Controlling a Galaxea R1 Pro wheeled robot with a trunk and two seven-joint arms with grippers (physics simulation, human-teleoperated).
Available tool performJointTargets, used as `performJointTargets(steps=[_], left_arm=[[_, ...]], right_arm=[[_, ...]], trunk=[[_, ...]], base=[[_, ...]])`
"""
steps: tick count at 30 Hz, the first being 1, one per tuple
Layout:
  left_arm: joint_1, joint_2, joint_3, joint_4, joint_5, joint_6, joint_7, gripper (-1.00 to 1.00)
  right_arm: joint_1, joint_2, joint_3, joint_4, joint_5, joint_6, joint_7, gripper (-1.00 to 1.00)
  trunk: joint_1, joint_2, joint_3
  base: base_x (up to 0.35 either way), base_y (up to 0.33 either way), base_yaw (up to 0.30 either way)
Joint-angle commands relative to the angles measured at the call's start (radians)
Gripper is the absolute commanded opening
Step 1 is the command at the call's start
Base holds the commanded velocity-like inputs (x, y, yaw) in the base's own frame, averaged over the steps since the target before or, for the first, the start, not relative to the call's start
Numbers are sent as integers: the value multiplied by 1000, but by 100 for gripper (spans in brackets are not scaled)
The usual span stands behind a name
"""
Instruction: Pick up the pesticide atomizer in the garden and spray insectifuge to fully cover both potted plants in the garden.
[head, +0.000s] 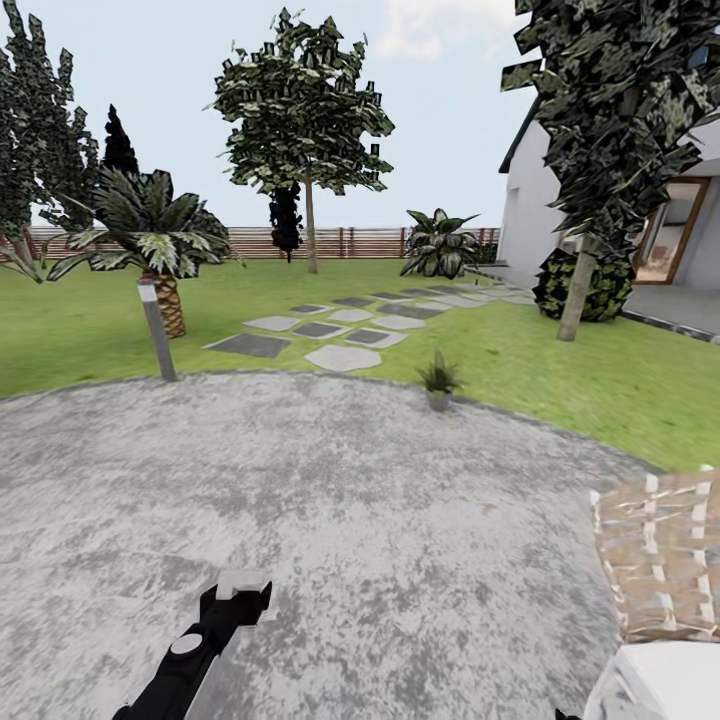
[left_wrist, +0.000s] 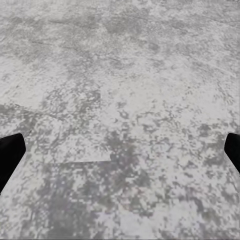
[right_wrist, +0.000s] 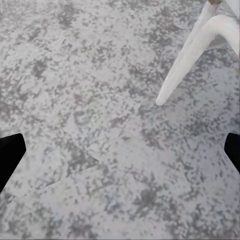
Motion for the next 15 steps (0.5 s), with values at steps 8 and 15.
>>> performJointTargets(steps=[8,15], left_arm=[[0,0,1,-2,0,6,0,100],[0,0,1,-2,0,6,0,100]], right_arm=[[0,0,-1,-2,3,6,2,100],[0,0,-1,-2,2,6,2,100]], trunk=[[0,0,-1],[0,0,-1]], base=[[339,0,0],[339,1,0]])
